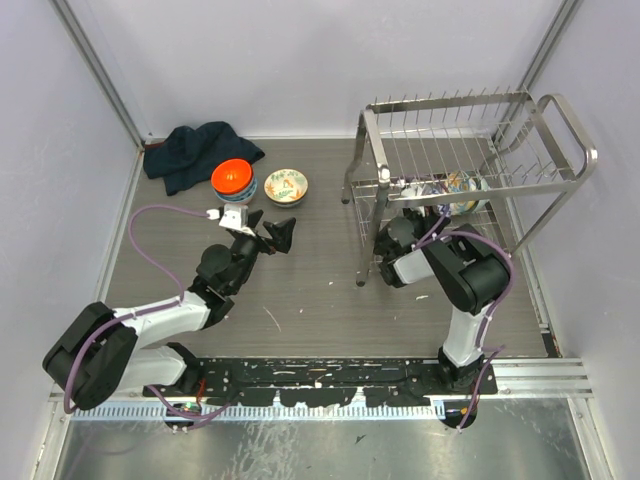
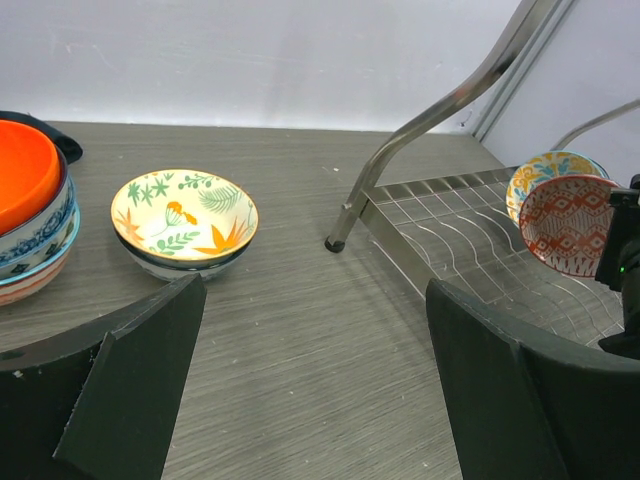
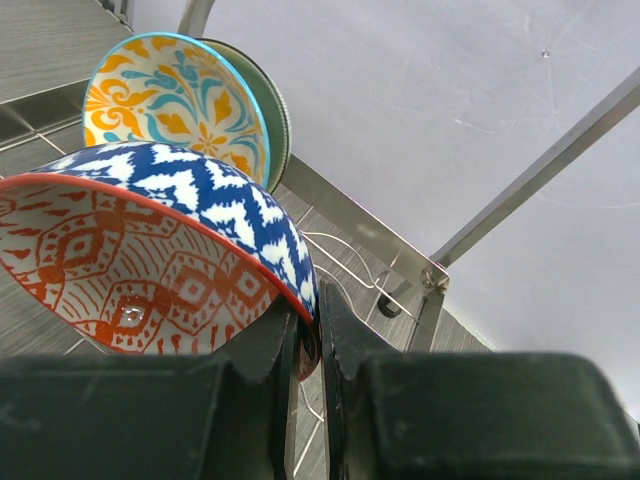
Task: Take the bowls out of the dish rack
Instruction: Pick up the bowl from the dish rack, then place the bowl at the center of the board.
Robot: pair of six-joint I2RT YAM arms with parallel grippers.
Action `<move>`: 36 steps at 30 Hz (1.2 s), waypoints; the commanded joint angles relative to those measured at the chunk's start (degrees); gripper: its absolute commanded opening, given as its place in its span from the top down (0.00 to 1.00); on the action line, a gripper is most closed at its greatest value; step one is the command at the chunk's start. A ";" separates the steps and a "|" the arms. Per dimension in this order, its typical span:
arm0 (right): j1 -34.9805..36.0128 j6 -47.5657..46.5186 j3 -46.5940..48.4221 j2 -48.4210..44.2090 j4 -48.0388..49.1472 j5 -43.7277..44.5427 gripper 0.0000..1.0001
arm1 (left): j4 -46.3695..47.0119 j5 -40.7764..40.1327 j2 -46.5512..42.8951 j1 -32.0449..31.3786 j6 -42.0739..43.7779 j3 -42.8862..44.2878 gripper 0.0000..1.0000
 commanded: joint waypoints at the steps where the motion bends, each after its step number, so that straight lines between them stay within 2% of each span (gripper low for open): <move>1: 1.03 3.06 -1.47 -5.39 9.00 0.40 1.00 | 1.73 0.52 -0.79 0.19 -0.58 1.31 0.00; 23: 4.54 5.19 -12.51 -18.14 7.56 2.86 1.00 | 1.63 3.56 -0.54 0.21 -3.22 1.77 0.02; 25: 4.62 8.25 -12.43 -19.56 3.12 2.56 1.00 | 1.53 3.64 -0.62 0.18 -3.24 1.73 0.02; 27: 4.64 12.89 -11.80 -20.96 -5.30 1.95 1.00 | 1.47 3.69 -0.66 0.16 -3.37 1.69 0.02; 33: 4.60 34.29 -8.45 -24.61 -33.68 0.33 1.00 | 1.35 3.56 -0.88 0.18 -3.33 1.77 0.02; 36: 4.54 38.27 -7.69 -24.53 -37.98 0.20 1.00 | 0.98 3.73 -1.01 0.16 -3.32 1.90 0.02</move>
